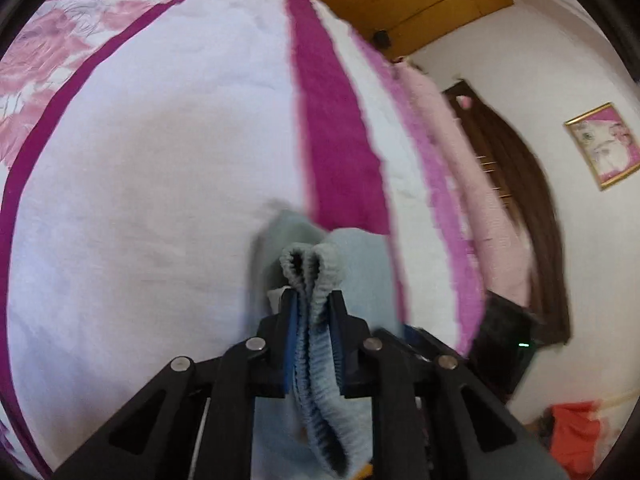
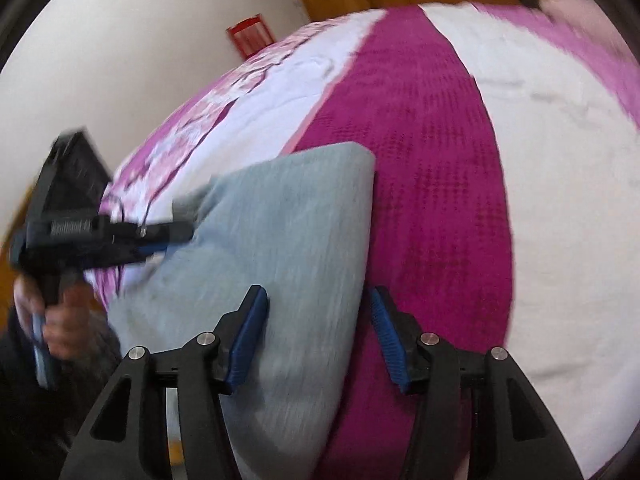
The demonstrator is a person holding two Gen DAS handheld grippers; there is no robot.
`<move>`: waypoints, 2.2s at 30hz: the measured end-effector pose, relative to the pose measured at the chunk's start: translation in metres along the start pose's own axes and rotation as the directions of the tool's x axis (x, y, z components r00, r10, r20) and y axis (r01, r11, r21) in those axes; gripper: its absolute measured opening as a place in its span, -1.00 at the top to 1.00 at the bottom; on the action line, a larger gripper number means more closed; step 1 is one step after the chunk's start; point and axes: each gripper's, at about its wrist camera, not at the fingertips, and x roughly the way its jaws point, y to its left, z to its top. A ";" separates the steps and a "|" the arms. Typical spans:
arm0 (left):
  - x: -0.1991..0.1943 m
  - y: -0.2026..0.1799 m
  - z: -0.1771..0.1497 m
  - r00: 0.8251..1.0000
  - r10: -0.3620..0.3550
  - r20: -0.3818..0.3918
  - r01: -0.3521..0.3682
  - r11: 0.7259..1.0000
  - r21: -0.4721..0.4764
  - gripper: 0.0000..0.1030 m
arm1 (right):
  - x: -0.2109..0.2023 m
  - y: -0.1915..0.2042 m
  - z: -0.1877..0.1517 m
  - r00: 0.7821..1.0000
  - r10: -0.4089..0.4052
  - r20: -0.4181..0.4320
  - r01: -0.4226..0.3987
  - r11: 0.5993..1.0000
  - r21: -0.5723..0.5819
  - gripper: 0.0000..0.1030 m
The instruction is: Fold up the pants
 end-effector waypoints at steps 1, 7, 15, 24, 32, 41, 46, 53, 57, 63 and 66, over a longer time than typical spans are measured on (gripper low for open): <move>0.005 0.007 -0.005 1.000 0.009 -0.015 -0.009 1.000 -0.007 0.66 | -0.007 0.000 -0.007 1.000 -0.006 0.014 0.006 1.000 -0.010 -0.05; -0.016 0.001 -0.022 0.995 -0.049 -0.089 0.047 0.998 -0.029 0.33 | -0.044 0.005 -0.026 0.996 -0.039 0.080 0.040 0.999 -0.010 -0.06; -0.036 -0.022 -0.094 0.998 -0.034 -0.058 0.035 0.999 0.010 0.87 | -0.026 0.027 -0.018 0.993 -0.107 0.043 0.111 0.990 -0.088 -0.06; -0.022 0.004 -0.103 0.993 -0.086 -0.084 0.083 0.995 -0.046 0.82 | -0.009 0.060 0.022 0.986 -0.110 0.129 0.132 0.975 -0.180 -0.13; -0.024 0.000 -0.101 0.991 -0.079 -0.108 0.082 0.996 0.026 0.79 | 0.048 0.079 0.029 1.000 -0.020 -0.017 0.016 0.981 -0.192 -0.15; -0.036 -0.047 -0.097 0.990 0.127 0.068 -0.139 0.963 0.232 0.48 | 0.031 0.075 0.020 0.999 -0.028 0.031 0.034 0.982 -0.187 -0.14; -0.030 -0.056 -0.085 0.975 0.182 0.126 -0.211 0.938 0.276 0.49 | -0.007 0.069 0.026 0.982 0.048 0.182 -0.019 0.987 -0.159 -0.15; -0.020 -0.047 -0.087 0.974 0.202 0.098 -0.222 0.933 0.284 0.48 | 0.031 0.045 0.031 0.998 -0.041 0.045 0.044 0.997 -0.066 -0.01; -0.015 -0.047 -0.086 0.970 0.222 0.097 -0.241 0.921 0.305 0.48 | 0.019 0.079 0.010 0.986 -0.159 0.038 0.164 0.954 -0.249 -0.01; -0.009 -0.044 -0.091 0.966 0.240 0.091 -0.257 0.919 0.298 0.47 | -0.010 0.101 -0.046 0.978 -0.208 0.026 0.204 0.917 -0.343 -0.03; -0.012 -0.045 -0.094 0.959 0.258 0.116 -0.282 0.913 0.296 0.32 | -0.027 0.099 -0.061 0.978 -0.207 0.013 0.200 0.929 -0.311 -0.03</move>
